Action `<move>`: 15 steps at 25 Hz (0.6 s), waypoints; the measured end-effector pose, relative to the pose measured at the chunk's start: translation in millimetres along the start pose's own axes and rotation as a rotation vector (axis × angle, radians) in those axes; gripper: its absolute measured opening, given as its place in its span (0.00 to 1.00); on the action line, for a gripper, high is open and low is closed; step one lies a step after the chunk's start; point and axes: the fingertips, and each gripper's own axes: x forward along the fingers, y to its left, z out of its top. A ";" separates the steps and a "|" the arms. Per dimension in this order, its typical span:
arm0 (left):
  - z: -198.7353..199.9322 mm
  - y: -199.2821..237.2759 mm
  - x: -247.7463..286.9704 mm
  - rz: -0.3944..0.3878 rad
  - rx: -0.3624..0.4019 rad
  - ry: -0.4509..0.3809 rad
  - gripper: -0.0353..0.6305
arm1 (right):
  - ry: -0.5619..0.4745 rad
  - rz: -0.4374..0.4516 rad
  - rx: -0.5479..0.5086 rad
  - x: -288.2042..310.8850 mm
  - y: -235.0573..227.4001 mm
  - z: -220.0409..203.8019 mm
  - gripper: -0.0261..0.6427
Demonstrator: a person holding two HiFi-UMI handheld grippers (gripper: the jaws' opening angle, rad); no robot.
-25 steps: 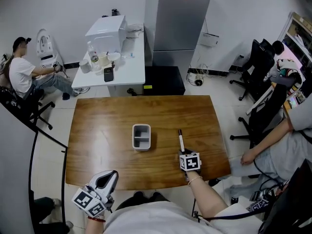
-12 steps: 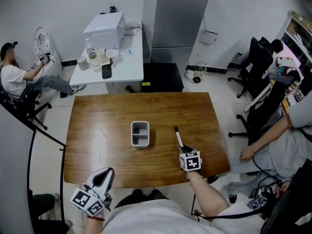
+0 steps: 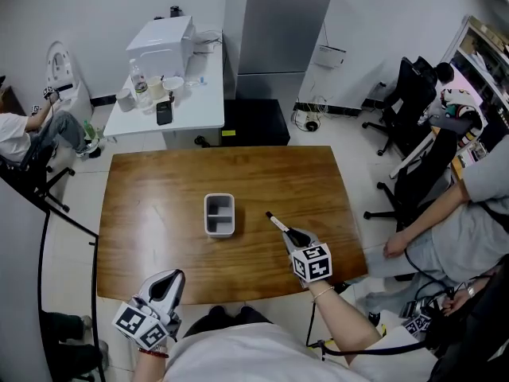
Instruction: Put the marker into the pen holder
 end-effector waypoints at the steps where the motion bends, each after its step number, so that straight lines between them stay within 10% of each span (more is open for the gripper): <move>1: -0.7 0.3 0.1 0.000 -0.002 0.000 0.05 | -0.013 0.006 -0.007 -1.8 2.0 5.3 0.12; 15: 1.8 10.1 -7.7 0.024 -0.016 -0.026 0.05 | -0.233 0.244 -0.113 -14.8 90.8 109.7 0.13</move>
